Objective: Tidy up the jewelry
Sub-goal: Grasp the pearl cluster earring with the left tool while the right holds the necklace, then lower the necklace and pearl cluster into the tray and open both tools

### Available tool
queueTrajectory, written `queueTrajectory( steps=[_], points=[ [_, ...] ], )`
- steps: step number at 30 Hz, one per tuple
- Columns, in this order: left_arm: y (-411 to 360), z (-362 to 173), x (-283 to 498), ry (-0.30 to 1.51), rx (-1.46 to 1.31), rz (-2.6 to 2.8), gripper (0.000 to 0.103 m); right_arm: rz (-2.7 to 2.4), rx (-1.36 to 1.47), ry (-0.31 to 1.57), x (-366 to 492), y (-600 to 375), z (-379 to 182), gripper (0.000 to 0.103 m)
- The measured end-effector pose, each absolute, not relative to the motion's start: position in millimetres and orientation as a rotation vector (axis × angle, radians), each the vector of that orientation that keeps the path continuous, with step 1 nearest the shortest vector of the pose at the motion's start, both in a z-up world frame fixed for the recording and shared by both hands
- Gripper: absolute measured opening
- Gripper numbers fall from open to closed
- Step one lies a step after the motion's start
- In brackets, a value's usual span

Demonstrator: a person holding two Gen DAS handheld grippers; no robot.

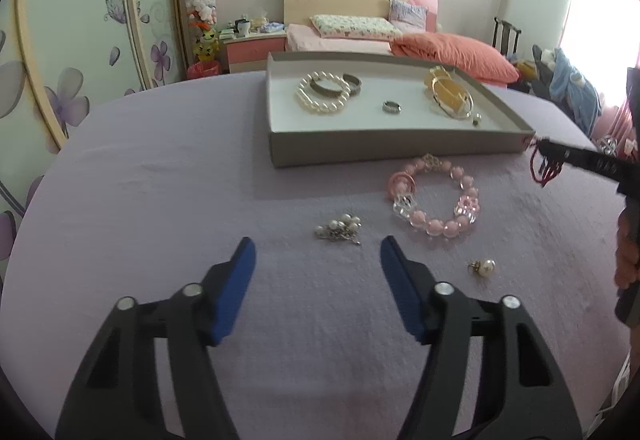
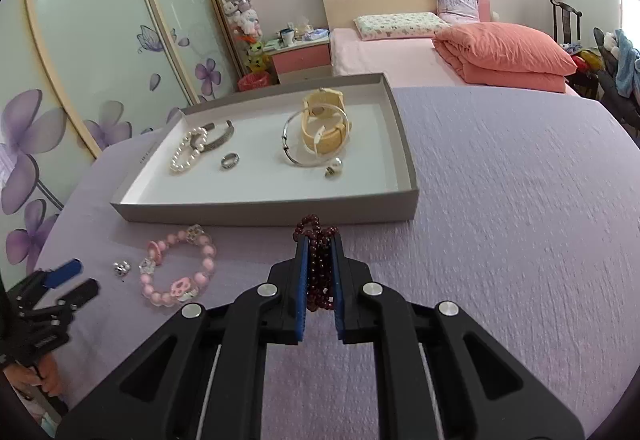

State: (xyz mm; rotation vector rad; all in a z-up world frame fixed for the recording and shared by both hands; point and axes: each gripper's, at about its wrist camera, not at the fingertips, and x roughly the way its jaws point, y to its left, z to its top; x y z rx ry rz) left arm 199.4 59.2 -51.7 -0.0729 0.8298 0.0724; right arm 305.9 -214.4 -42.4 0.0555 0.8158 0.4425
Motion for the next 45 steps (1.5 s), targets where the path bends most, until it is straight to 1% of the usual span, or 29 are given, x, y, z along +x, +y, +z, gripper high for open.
queueTrajectory(
  steps=[1, 3, 6, 8, 14, 16, 18, 19, 20, 22, 30, 41, 45],
  points=[
    [56.3, -54.0, 202.2, 0.839, -0.068, 0.074, 0.058, 0.444, 0.057, 0.814, 306.7, -214.4, -41.3, 0.011],
    [50.5, -58.6, 206.7, 0.857, -0.06, 0.073, 0.051, 0.45, 0.064, 0.815, 307.4, -213.8, -41.6, 0.011],
    [42.6, -64.2, 216.0, 0.884, -0.051, 0.078, 0.043, 0.456, 0.076, 0.819, 309.0, -214.9, -42.8, 0.011],
    [39.3, -67.2, 222.4, 0.898, -0.054, 0.079, 0.04, 0.459, 0.078, 0.82, 309.0, -215.0, -42.8, 0.011],
    [36.6, -68.3, 231.7, 0.906, -0.062, 0.107, 0.039, 0.467, 0.082, 0.814, 308.4, -216.6, -40.6, 0.011],
    [36.2, -68.3, 231.9, 0.905, -0.062, 0.113, 0.035, 0.469, 0.087, 0.813, 308.4, -217.5, -40.0, 0.011],
    [33.0, -68.8, 231.9, 0.901, -0.051, 0.117, 0.024, 0.474, 0.096, 0.815, 309.4, -217.8, -39.3, 0.011],
    [31.4, -68.7, 232.5, 0.9, -0.051, 0.11, 0.021, 0.476, 0.099, 0.816, 309.3, -217.4, -39.2, 0.011],
    [29.5, -68.4, 233.7, 0.901, -0.05, 0.104, 0.014, 0.478, 0.101, 0.816, 308.9, -218.2, -39.3, 0.011],
    [26.5, -68.1, 234.5, 0.899, -0.039, 0.103, 0.011, 0.481, 0.104, 0.817, 308.4, -217.6, -38.9, 0.011],
    [37.1, -60.5, 227.5, 0.873, -0.081, 0.063, 0.01, 0.483, 0.119, 0.806, 306.2, -220.6, -33.8, 0.011],
    [55.2, -3.2, 201.5, 0.726, -0.106, 0.058, 0.01, 0.5, 0.13, 0.761, 299.1, -220.7, -16.0, 0.011],
    [57.7, 7.3, 200.0, 0.703, -0.129, 0.06, 0.01, 0.509, 0.127, 0.75, 297.0, -218.9, -11.3, 0.011]
  ],
)
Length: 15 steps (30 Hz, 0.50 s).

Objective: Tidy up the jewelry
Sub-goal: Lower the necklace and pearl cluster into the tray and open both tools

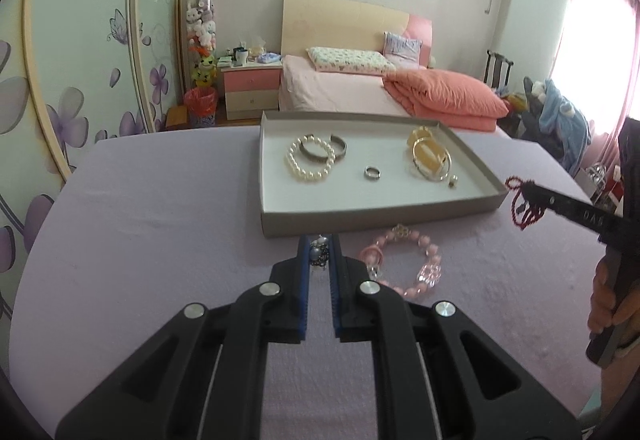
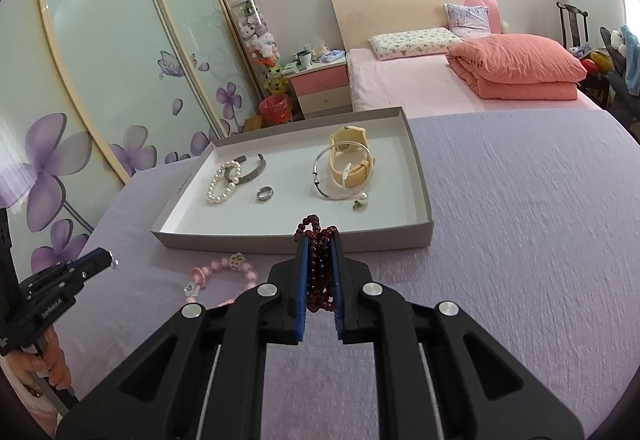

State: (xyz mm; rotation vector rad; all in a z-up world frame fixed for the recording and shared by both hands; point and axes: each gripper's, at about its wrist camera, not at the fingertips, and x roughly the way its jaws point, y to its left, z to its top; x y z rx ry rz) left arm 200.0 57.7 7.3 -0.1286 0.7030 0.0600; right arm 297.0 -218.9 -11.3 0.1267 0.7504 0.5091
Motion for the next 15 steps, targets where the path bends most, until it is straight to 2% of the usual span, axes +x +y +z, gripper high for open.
queueTrajectory(
  steps=[15],
  points=[
    [63.2, 28.8, 227.5, 0.656, -0.182, 0.057, 0.01, 0.495, 0.098, 0.633, 311.8, -211.9, 27.6, 0.011]
  ],
)
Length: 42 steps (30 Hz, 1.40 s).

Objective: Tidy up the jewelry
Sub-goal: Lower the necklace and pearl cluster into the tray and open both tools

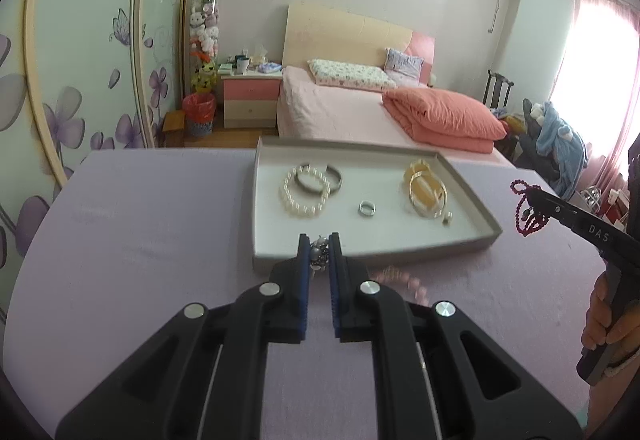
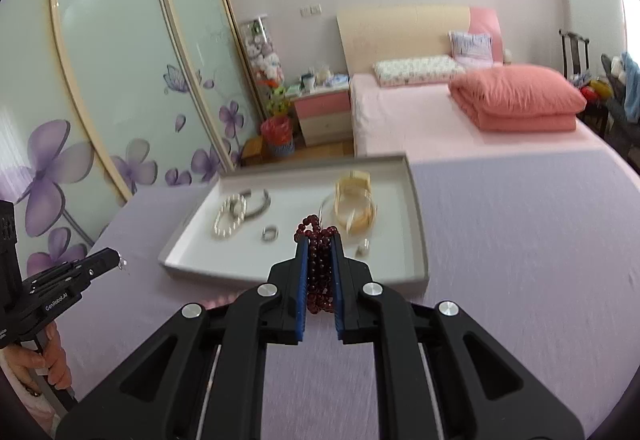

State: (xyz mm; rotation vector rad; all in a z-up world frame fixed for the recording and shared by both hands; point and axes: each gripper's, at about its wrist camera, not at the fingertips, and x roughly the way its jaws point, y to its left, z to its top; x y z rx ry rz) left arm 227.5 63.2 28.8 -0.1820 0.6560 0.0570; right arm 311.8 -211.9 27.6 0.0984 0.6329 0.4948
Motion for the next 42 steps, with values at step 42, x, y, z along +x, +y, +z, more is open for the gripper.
queueTrajectory(
  steps=[42],
  points=[
    [62.5, -29.5, 361.9, 0.694, -0.315, 0.016, 0.01, 0.489, 0.11, 0.64, 393.4, -158.3, -21.0, 0.052]
  ],
)
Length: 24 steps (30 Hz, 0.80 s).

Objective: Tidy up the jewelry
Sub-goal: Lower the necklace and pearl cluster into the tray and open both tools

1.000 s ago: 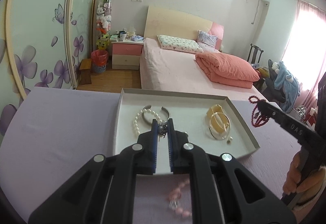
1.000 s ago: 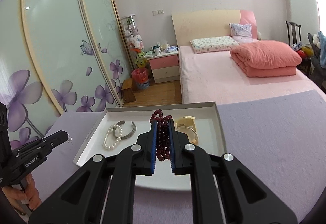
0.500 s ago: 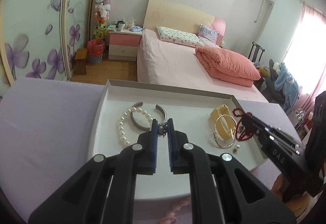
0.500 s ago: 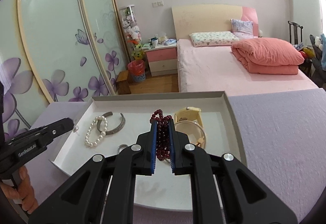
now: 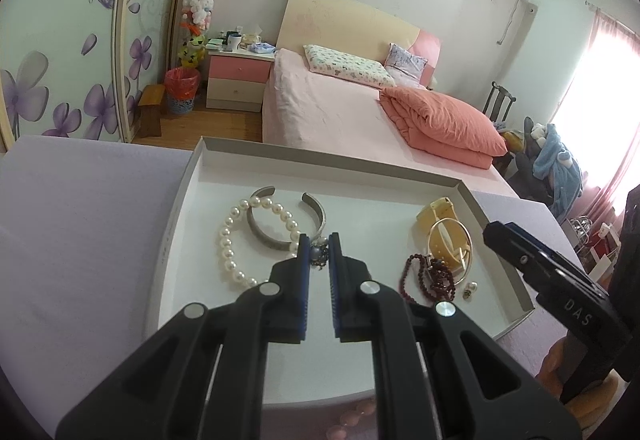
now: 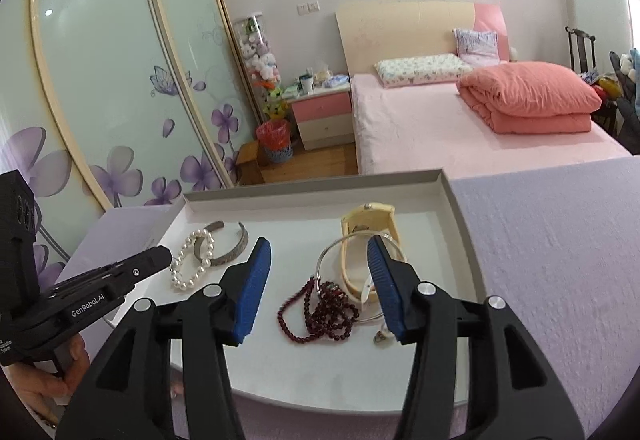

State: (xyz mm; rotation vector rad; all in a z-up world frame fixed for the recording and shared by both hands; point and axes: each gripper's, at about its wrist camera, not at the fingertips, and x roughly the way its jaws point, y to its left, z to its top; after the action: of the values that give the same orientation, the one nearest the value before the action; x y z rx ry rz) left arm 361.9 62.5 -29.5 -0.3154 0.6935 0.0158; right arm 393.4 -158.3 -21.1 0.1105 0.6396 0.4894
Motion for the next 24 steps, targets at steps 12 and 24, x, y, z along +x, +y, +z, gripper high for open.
queueTrajectory(
  steps=[12, 24],
  points=[
    [63.5, -31.1, 363.8, 0.694, -0.318, -0.019, 0.01, 0.441, 0.093, 0.649, 399.7, -163.3, -27.4, 0.052],
    [61.7, -41.4, 370.5, 0.731, -0.319, -0.016, 0.01, 0.436, 0.088, 0.661, 402.7, -164.9, -34.0, 0.052]
  ],
)
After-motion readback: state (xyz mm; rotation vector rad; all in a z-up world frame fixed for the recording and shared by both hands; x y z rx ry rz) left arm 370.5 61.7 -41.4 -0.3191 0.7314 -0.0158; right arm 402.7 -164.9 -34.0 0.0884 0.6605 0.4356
